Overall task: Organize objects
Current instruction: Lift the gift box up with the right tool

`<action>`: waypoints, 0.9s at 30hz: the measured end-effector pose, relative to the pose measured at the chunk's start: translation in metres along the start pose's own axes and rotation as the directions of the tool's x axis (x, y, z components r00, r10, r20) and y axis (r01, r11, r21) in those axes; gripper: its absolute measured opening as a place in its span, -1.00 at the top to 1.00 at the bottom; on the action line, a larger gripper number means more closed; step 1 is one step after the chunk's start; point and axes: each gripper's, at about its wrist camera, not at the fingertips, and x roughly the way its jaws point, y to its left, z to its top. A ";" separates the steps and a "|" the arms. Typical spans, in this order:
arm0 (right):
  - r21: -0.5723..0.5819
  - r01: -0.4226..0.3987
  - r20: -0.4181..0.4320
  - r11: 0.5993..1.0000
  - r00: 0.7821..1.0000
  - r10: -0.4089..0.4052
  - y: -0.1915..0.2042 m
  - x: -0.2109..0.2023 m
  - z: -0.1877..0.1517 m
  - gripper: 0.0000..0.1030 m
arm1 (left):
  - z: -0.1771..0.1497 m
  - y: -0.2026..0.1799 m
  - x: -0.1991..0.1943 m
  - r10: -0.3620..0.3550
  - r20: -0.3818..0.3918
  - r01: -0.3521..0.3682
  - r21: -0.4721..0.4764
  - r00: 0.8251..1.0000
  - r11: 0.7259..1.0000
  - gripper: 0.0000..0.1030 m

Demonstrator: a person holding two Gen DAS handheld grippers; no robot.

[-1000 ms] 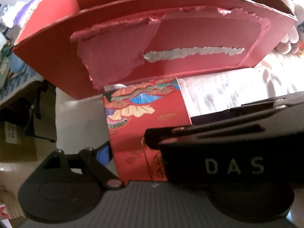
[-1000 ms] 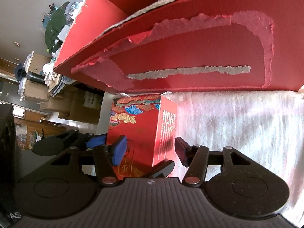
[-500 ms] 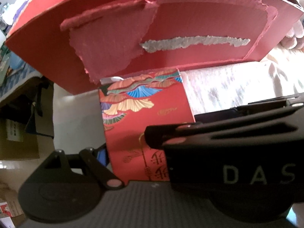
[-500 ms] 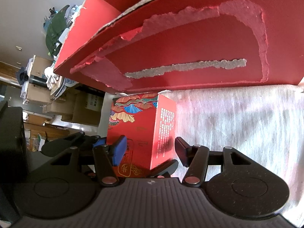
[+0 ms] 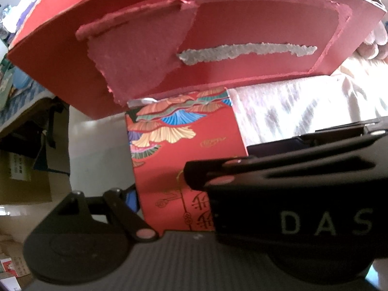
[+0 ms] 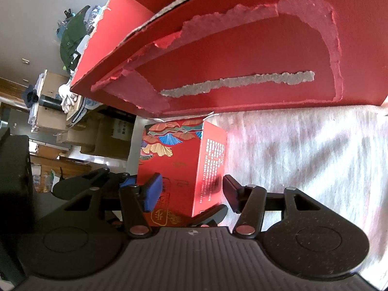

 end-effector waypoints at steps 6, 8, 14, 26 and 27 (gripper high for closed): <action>-0.010 0.008 0.015 1.000 1.000 -0.007 0.001 -0.005 -0.001 -0.01 | -0.002 -0.003 -0.006 -0.014 -0.009 0.014 0.005 1.000 1.000 -0.72; -0.008 0.006 0.020 1.000 1.000 -0.006 0.000 -0.008 -0.002 -0.01 | -0.003 -0.005 -0.007 -0.015 -0.014 0.015 0.012 1.000 1.000 -0.72; 0.000 0.010 0.047 1.000 0.999 -0.010 -0.003 -0.020 -0.004 -0.01 | -0.004 -0.014 -0.018 -0.012 -0.006 0.012 0.047 1.000 0.999 -0.72; 0.062 0.050 0.136 0.997 0.989 -0.058 -0.023 -0.054 -0.015 -0.01 | 0.000 -0.048 -0.038 -0.053 -0.003 0.053 0.162 0.999 0.985 -0.70; 0.070 0.052 0.144 0.996 0.988 -0.062 -0.024 -0.057 -0.016 -0.01 | 0.000 -0.052 -0.040 -0.055 -0.001 0.055 0.176 0.998 0.983 -0.70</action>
